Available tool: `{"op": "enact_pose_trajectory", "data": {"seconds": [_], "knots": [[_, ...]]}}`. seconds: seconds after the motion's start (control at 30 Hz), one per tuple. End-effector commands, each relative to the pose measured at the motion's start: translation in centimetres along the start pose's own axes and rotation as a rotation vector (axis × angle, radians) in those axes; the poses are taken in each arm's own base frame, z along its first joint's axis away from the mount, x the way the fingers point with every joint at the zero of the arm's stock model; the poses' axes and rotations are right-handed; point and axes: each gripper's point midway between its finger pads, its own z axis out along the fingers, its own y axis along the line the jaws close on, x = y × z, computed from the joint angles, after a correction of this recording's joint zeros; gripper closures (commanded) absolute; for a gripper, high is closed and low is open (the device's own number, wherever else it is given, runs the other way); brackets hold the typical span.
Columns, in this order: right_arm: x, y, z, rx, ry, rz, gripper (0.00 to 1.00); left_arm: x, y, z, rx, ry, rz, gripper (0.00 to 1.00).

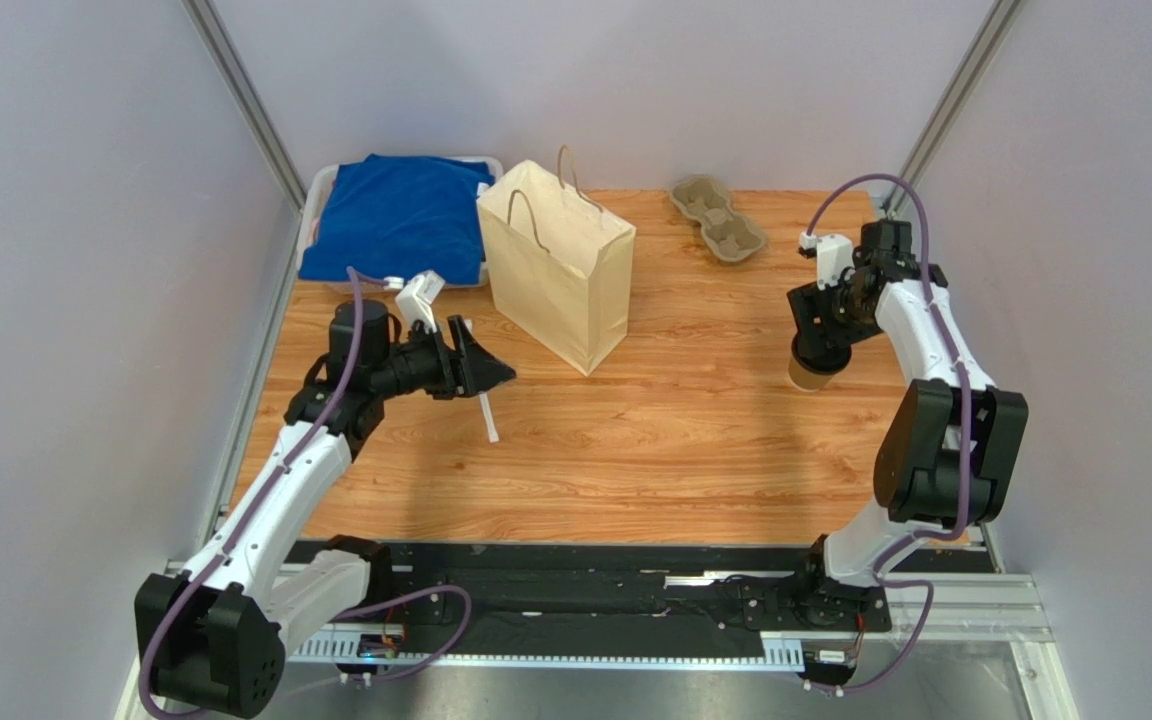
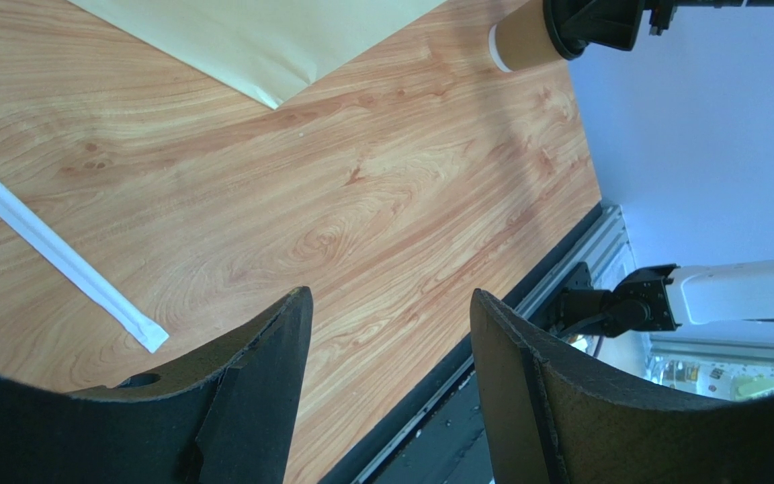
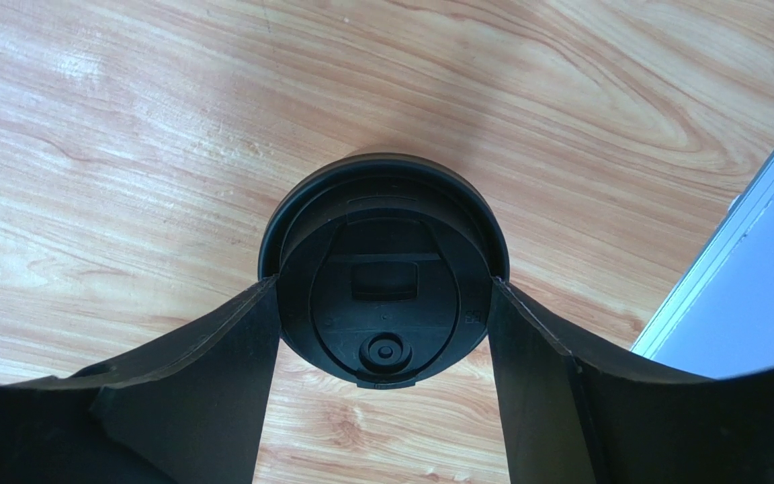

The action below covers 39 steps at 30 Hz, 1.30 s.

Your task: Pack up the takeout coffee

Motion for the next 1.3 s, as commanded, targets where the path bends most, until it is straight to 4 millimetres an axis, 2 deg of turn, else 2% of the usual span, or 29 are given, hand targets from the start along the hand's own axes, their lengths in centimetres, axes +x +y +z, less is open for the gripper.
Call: {"op": "enact_pose_trajectory", "data": {"seconds": [0.0, 0.13, 0.23, 0.6, 0.73, 0.83, 0.87, 0.9, 0.93, 0.97, 1.0, 1.03, 1.07, 1.1, 1.13, 1.17, 1.2, 1.23, 1.27], "knots": [[-1.7, -0.6, -0.3, -0.012, -0.052, -0.018, 0.27, -2.3, -1.1, -0.4, 0.024, -0.057, 0.053, 0.32], [-1.7, -0.4, -0.4, -0.021, -0.053, -0.006, 0.17, -2.4, -1.1, -0.4, 0.023, -0.058, 0.053, 0.32], [-1.9, -0.4, -0.8, -0.019, -0.062, -0.002, 0.14, -2.3, -1.1, -0.4, 0.025, -0.056, 0.052, 0.32], [-3.1, -0.5, -2.7, -0.010, -0.098, -0.006, 0.11, -2.3, -1.1, -0.2, 0.027, -0.053, 0.048, 0.33], [-4.2, -0.8, -3.6, 0.001, -0.124, -0.014, 0.11, -2.3, -1.1, -0.2, 0.029, -0.053, 0.050, 0.32], [-7.4, -1.0, -4.7, -0.017, -0.219, -0.012, 0.11, -2.4, -1.1, -0.2, 0.031, -0.057, 0.055, 0.32], [-9.8, -1.3, -5.8, -0.017, -0.287, 0.006, 0.11, -2.5, -1.1, -0.2, 0.030, -0.059, 0.058, 0.32], [-10.8, -1.2, -4.8, -0.034, -0.288, 0.012, 0.11, -2.7, -1.2, -0.2, 0.034, -0.059, 0.063, 0.33], [-12.2, -1.4, -5.0, -0.034, -0.309, 0.018, 0.11, -2.8, -1.3, -0.2, 0.036, -0.060, 0.069, 0.32], [-14.9, -1.9, -5.9, -0.027, -0.362, 0.034, 0.11, -3.0, -1.3, -0.2, 0.036, -0.061, 0.080, 0.33], [-16.5, -1.9, -6.1, -0.035, -0.390, 0.048, 0.12, -3.3, -1.4, -0.2, 0.037, -0.065, 0.087, 0.33], [-17.1, -2.3, -3.7, -0.059, -0.364, 0.080, 0.14, -3.5, -1.5, -0.3, 0.037, -0.072, 0.096, 0.32], [-18.2, -2.5, -3.2, -0.067, -0.377, 0.098, 0.14, -3.6, -1.5, -0.3, 0.037, -0.076, 0.104, 0.32], [-21.1, -3.1, -4.6, -0.052, -0.449, 0.123, 0.15, -3.9, -1.6, -0.4, 0.035, -0.083, 0.111, 0.32], [-21.4, -3.4, -1.5, -0.073, -0.413, 0.148, 0.16, -3.9, -1.5, -0.5, 0.034, -0.084, 0.114, 0.32], [-22.4, -3.7, -1.1, -0.065, -0.426, 0.162, 0.16, -4.0, -1.5, -0.5, 0.032, -0.086, 0.119, 0.32], [-24.4, -3.9, -1.4, -0.058, -0.467, 0.172, 0.17, -4.1, -1.4, -0.6, 0.026, -0.087, 0.117, 0.32], [-25.1, -4.0, -0.8, -0.054, -0.477, 0.176, 0.18, -4.1, -1.3, -0.7, 0.023, -0.088, 0.118, 0.32], [-25.4, -4.5, 1.7, -0.046, -0.466, 0.186, 0.18, -4.1, -1.2, -0.8, 0.020, -0.089, 0.117, 0.32]]}}
